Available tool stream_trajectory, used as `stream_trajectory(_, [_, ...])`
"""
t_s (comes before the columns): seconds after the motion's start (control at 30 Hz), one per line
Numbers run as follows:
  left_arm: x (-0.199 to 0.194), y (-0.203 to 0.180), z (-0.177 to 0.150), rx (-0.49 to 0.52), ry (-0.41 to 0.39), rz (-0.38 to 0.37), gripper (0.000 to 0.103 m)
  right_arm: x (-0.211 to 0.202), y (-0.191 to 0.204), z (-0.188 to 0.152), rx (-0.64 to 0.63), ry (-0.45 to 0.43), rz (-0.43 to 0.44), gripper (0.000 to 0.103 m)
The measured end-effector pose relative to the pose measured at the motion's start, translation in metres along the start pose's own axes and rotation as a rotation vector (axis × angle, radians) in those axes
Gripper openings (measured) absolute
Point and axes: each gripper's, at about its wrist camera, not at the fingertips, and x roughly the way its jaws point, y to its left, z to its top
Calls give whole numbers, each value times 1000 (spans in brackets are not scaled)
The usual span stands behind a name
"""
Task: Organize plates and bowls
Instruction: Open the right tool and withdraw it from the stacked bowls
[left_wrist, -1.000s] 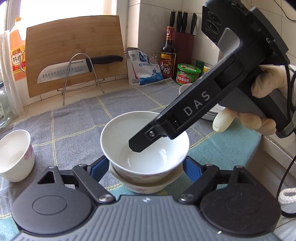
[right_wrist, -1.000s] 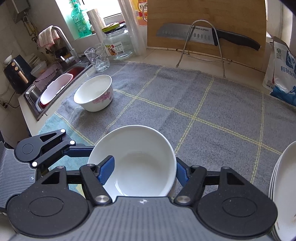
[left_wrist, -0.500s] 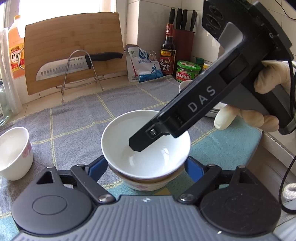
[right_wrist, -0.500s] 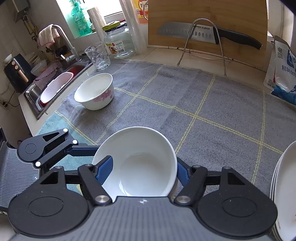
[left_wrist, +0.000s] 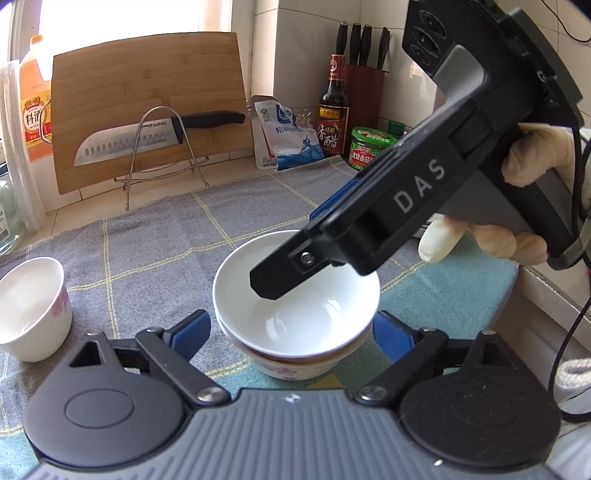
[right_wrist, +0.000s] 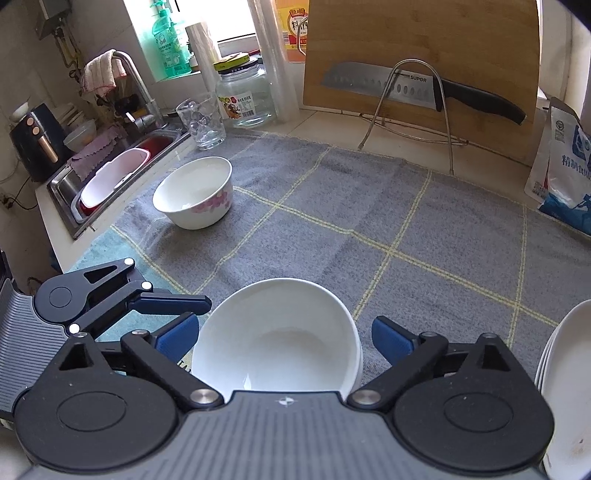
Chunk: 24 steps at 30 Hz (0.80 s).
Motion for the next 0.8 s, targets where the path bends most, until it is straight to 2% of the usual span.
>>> stream_trajectory(0.23, [-12, 7, 0, -20, -8, -19, 95, -5, 10, 7, -45, -17, -15, 103])
stream_trajectory(0.33, [-19, 14, -1, -28, -17, 0, 95, -6, 17, 12, -83, -23, -29, 103])
stream_trajectory(0.47, [-26, 30, -5, -54, -28, 59, 95, -2, 29, 23, -147, -25, -49, 103])
stream_trajectory(0.8, [-38, 91, -20, -150, -38, 294, 95, 35, 73, 63, -330, -22, -71, 103])
